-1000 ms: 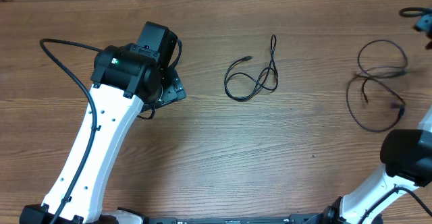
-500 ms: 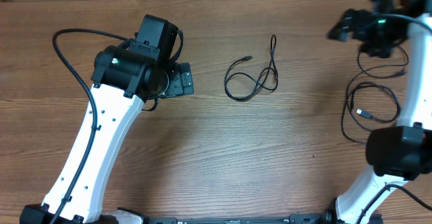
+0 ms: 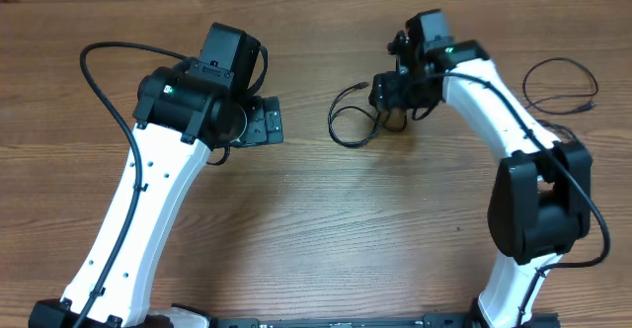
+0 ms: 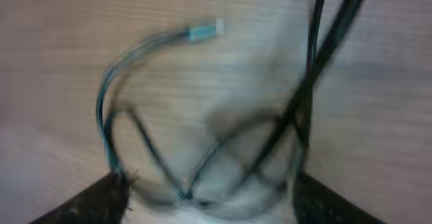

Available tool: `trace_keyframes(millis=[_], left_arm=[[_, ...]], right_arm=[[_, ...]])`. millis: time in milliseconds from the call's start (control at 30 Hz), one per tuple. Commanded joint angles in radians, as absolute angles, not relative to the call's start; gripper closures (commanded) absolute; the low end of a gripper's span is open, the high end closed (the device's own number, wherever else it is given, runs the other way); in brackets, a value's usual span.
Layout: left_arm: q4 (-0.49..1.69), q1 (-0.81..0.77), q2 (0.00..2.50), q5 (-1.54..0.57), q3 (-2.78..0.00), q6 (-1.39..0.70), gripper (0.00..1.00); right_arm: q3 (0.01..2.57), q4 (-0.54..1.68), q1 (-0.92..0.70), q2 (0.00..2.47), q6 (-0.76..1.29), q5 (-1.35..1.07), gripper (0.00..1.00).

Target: Untangle cables

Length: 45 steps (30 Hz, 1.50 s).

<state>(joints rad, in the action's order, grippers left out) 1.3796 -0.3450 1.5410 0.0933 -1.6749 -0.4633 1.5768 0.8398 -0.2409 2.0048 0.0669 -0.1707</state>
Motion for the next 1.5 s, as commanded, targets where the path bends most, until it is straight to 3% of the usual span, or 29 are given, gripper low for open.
trace_keyframes(millis=[0, 100, 167, 233, 267, 600, 800, 933, 1133, 1467], left_arm=[[1.381, -0.347, 1.542, 0.084, -1.674, -0.445, 0.0], [1.384, -0.347, 1.542, 0.084, -1.674, -0.446, 0.0], [1.384, -0.347, 1.542, 0.084, -1.674, -0.446, 0.0], [1.383, -0.347, 1.542, 0.084, -1.674, -0.449, 0.0], [1.383, -0.347, 1.542, 0.084, -1.674, -0.449, 0.0], [1.343, -0.347, 1.543, 0.009, -1.67, -0.449, 0.01], [1.283, -0.347, 1.583, -0.134, -1.669, -0.437, 0.0], [1.215, -0.347, 1.631, -0.286, -1.669, -0.353, 0.05], [1.042, -0.347, 1.649, -0.538, -1.669, -0.097, 0.0], [1.032, -0.347, 1.649, -0.58, -1.669, 0.023, 0.0]], right_arm=[[1.498, 0.735, -0.255, 1.99, 0.159, -0.12, 0.32], [1.476, 0.693, -0.256, 1.991, 0.187, -0.121, 0.54], [1.477, 0.689, -0.256, 1.99, 0.187, -0.135, 0.64], [1.477, 0.693, -0.256, 1.99, 0.186, -0.193, 0.82], [1.48, 0.694, -0.256, 1.989, 0.186, -0.25, 0.96], [1.67, 0.905, -0.256, 1.76, 0.102, -0.617, 0.96], [1.682, 0.901, -0.256, 1.606, 0.104, -0.657, 0.96], [1.682, 0.904, -0.258, 1.599, 0.104, -0.731, 0.96], [1.682, 0.903, -0.258, 1.599, 0.118, -0.834, 0.96], [1.683, 0.861, -0.258, 1.599, 0.161, -0.949, 0.96]])
